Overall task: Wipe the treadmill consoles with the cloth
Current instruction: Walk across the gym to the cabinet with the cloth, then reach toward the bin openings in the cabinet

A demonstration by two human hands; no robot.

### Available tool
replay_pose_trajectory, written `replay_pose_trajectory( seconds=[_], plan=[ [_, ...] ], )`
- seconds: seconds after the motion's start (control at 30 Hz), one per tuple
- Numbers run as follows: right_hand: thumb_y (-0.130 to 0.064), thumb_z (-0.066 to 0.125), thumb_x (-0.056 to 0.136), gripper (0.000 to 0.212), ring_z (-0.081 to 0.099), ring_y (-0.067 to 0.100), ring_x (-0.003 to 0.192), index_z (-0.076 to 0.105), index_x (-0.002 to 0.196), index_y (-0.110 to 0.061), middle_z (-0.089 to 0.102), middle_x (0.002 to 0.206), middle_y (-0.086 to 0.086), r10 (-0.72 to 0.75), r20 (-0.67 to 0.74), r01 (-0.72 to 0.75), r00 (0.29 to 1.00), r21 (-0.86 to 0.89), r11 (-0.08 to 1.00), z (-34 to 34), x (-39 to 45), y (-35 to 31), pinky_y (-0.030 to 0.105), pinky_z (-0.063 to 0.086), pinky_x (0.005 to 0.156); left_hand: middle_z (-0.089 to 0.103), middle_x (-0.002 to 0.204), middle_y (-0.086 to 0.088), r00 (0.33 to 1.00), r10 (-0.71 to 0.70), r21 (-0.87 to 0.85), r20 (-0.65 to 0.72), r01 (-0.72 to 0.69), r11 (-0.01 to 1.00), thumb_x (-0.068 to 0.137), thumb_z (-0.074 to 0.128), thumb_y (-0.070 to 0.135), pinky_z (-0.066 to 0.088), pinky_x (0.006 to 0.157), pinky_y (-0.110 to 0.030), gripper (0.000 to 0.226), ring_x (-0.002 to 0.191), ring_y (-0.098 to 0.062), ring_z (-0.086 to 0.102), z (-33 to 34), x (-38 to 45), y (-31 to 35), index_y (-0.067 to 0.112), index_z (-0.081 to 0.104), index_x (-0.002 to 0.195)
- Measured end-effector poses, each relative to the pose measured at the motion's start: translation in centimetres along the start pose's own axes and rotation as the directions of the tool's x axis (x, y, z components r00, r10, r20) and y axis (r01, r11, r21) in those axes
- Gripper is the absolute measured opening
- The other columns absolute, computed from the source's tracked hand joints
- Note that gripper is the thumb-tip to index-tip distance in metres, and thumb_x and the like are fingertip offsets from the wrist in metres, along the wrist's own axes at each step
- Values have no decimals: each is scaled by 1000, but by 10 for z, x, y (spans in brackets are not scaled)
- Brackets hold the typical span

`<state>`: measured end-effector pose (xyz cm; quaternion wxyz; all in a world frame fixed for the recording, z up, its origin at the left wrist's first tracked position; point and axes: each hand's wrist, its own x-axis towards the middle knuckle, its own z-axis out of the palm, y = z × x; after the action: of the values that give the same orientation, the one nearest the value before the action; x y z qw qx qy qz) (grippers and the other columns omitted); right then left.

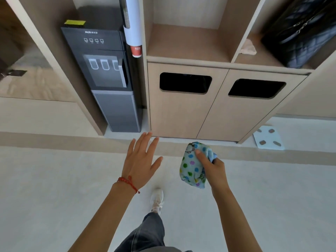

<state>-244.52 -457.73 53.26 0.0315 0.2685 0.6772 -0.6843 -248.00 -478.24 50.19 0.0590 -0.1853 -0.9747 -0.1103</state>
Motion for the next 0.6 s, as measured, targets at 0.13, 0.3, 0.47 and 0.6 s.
replay_pose_trajectory(
  seconds=[0.13, 0.3, 0.47, 0.6],
  plan=[
    [-27, 65, 84, 8, 62, 10, 78, 60, 79, -22, 65, 83, -5, -8, -36, 9, 999, 18, 1000, 17, 75, -44, 23, 50, 63, 52, 132, -21, 999, 35, -13, 0, -35, 999, 98, 13, 51, 34, 96, -59, 70, 120, -39, 51, 3, 91, -21, 3, 55, 127],
    [-27, 65, 84, 9, 63, 7, 74, 61, 77, -22, 66, 80, -6, -30, -48, 31, 998, 32, 999, 32, 155, -96, 17, 50, 56, 52, 131, -22, 997, 77, -17, -14, -77, 997, 98, 14, 50, 36, 96, -58, 69, 121, -39, 50, 1, 192, -42, 3, 54, 127],
    [-30, 66, 83, 11, 65, 11, 78, 62, 82, -19, 68, 84, -1, -26, -72, 28, 997, 27, 999, 34, 227, -125, 22, 51, 62, 51, 131, -23, 996, 85, -41, -35, -86, 995, 97, 23, 47, 40, 95, -56, 62, 121, -39, 49, 13, 272, -52, 1, 52, 127],
    [-30, 65, 83, 11, 65, 10, 76, 61, 82, -20, 67, 82, -2, -26, -60, 26, 998, 12, 1000, 31, 292, -148, 20, 51, 58, 47, 135, -22, 997, 71, -63, -22, -72, 995, 98, 14, 49, 40, 97, -56, 65, 125, -36, 45, 29, 334, -54, 4, 47, 130]
  ],
)
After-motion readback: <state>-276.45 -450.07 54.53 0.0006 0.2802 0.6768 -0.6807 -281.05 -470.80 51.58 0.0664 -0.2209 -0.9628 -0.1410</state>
